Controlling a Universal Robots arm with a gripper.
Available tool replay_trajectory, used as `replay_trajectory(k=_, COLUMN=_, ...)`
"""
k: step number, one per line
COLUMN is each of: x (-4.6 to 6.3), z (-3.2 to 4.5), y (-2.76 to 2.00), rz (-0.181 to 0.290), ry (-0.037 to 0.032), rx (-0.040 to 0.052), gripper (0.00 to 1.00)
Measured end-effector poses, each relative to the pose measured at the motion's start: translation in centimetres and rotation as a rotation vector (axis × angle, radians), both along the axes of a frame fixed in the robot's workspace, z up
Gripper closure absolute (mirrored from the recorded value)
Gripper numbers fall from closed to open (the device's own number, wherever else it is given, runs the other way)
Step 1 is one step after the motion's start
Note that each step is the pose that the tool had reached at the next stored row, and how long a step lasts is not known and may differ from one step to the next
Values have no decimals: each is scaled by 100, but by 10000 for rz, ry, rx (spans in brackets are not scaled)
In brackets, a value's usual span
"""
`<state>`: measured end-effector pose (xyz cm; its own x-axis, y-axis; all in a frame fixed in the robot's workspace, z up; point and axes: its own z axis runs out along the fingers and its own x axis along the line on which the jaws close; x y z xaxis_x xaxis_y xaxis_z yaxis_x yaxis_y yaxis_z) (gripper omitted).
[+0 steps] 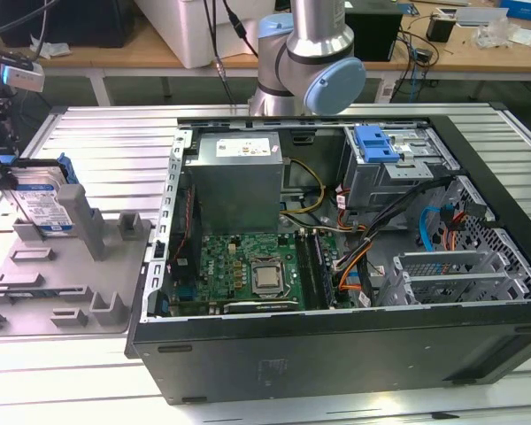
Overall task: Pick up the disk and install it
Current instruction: 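Pick up the disk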
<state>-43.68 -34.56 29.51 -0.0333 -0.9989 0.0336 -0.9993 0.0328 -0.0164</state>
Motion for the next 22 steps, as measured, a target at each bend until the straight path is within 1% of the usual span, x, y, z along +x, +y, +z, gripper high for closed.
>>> replay_trajectory(k=13, x=0, z=-1, y=0, rz=0, ry=0, rx=-1, gripper=63)
replay_trajectory(k=14, x=0, z=-2, y=0, rz=0, ry=-2, rx=1, gripper=62)
replay_trajectory(k=15, x=0, z=-2, y=0, rz=0, ry=-1, rx=0, gripper=56)
replay_trajectory(k=17, x=0, z=-2, y=0, rz=0, ry=-1, rx=0, gripper=56)
replay_trajectory(k=18, x=0, z=-2, y=0, rz=0, ry=-1, rx=0, gripper=49)
replay_trajectory(k=22, x=0, z=-2, y=0, rz=0, ry=0, rx=0, gripper=49)
